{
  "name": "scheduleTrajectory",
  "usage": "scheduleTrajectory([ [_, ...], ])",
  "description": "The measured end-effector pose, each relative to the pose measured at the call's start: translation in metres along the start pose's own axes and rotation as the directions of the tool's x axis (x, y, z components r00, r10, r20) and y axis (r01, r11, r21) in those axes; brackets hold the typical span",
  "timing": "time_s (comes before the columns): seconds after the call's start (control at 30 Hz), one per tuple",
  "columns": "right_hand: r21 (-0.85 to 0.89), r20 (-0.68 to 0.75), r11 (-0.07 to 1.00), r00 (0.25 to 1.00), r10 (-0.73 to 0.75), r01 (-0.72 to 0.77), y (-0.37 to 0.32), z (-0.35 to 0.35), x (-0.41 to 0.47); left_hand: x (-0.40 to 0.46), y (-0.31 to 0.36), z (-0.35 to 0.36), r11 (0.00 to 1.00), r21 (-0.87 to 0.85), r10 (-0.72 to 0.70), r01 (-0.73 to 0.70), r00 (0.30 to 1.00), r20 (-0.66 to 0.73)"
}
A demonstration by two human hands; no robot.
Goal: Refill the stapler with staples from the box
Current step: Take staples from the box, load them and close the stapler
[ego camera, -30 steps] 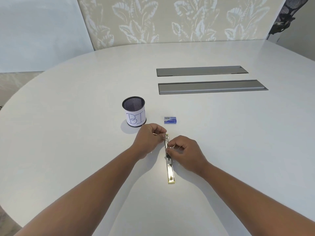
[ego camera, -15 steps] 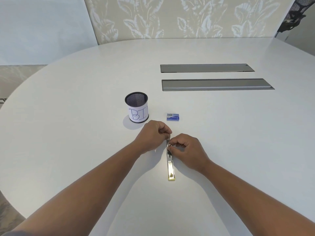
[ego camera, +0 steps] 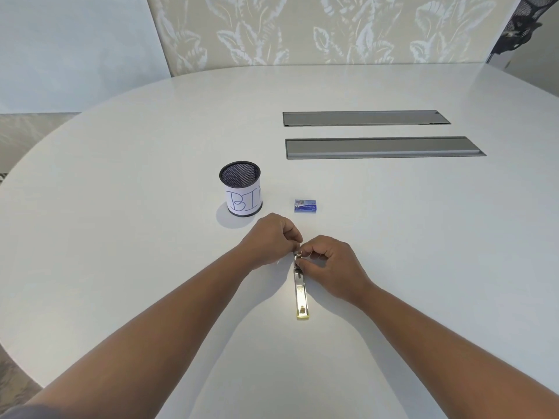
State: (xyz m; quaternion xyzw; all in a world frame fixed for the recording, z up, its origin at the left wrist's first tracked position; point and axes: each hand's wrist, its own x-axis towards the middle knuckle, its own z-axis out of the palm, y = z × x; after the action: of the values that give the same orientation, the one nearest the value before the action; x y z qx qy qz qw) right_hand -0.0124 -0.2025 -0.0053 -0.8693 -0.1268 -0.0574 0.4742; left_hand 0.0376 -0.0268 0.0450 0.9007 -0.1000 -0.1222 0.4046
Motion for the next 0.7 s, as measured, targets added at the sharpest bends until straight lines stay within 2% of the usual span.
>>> scheduleTrajectory([
  [0.17,0.000,0.002,1.000,1.000,-0.011,0.011,0.0005,-0.0001,0.0003,-0.0006,-0.0024,0.0025,0.997,-0.078,-0.001,-0.001,1.000,-0.017],
  [0.3,0.006,0.000,1.000,1.000,-0.012,0.012,0.0009,0.0000,0.0009,-0.0010,-0.0060,0.0038,0.980,-0.191,-0.062,0.059,0.998,-0.012],
  [0.53,0.006,-0.004,1.000,1.000,-0.018,0.018,0.0014,-0.0002,0.0008,-0.0013,-0.0043,0.0044,0.992,-0.112,-0.052,0.053,0.999,0.005],
  [0.7,0.002,0.000,1.000,1.000,-0.013,0.013,0.0001,0.0001,0.0011,-0.0019,-0.0043,0.0041,0.986,-0.154,-0.060,0.060,0.998,0.003],
])
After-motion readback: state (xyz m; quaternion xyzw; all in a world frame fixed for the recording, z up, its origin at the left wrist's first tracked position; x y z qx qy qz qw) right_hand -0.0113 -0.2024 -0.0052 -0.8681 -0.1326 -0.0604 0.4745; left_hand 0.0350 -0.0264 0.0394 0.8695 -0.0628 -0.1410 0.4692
